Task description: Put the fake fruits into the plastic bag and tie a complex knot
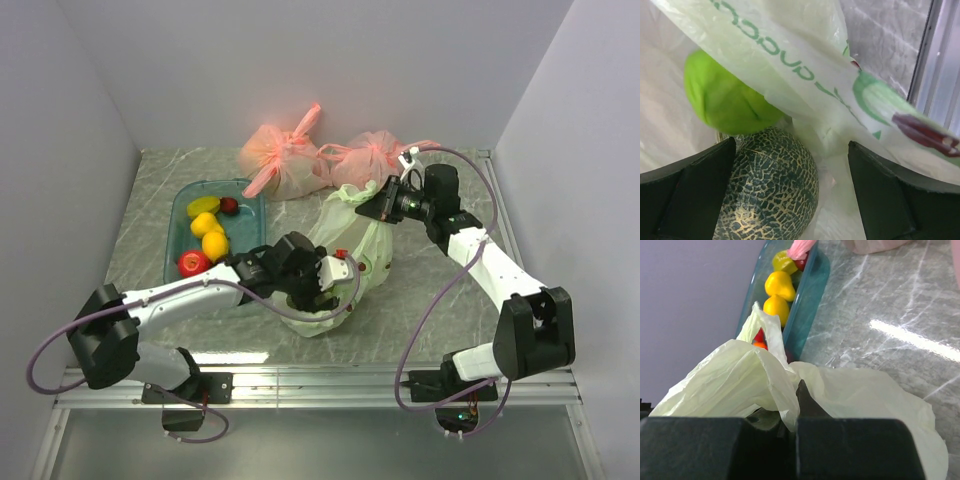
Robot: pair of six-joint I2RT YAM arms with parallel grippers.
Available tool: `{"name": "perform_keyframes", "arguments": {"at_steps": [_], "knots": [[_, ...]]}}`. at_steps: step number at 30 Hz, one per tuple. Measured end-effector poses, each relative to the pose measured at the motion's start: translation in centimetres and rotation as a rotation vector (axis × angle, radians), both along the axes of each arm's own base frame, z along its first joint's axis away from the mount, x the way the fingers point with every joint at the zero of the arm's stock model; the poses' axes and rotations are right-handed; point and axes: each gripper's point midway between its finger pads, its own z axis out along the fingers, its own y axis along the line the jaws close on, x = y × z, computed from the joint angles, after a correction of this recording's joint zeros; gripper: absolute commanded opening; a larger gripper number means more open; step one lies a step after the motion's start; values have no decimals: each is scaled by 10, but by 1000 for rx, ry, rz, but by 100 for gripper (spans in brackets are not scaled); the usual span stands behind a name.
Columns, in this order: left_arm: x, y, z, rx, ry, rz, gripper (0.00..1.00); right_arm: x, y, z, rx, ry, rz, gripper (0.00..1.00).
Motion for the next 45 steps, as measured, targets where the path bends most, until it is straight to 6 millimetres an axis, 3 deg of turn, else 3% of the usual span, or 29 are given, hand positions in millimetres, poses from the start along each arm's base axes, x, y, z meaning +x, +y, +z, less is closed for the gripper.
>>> {"name": "perform_keyframes", "arguments": {"at_steps": [3,6,8,10,14,17,19,21,23,24,27,30,37,45], "knots": [[1,5,1,18,-26,40,99,-2,3,1,5,-14,24,2],[24,19,15,17,-23,138,99,-5,6,2,-7,-45,56,2],[50,27,43,-31,-45,213,99,-7,9,1,-20,-68,76,1],[76,31,90,-123,-101,277,99,-10,11,-1,-35,-86,96,0],[86,35,184,-325,-226,306,99,-16,15,-4,-58,-117,127,0],[84,54,226,-416,-271,348,99,-18,18,-3,-71,-142,143,0],[94,78,231,-422,-282,421,99,-20,19,-3,-78,-154,153,0],[115,116,221,-383,-282,543,99,-21,19,-2,-85,-166,159,0],[132,156,195,-316,-251,663,99,-22,20,-2,-89,-174,163,1],[140,185,173,-260,-216,743,99,-22,20,-2,-90,-176,165,0],[145,246,112,-106,-91,908,99,-22,19,-1,-96,-186,169,1],[135,282,62,26,36,985,99,-23,19,-2,-99,-186,171,0],[107,308,-20,287,225,912,99,-24,19,-3,-99,-178,175,0],[113,326,-64,420,269,868,99,-25,19,-5,-103,-172,180,0]]}}
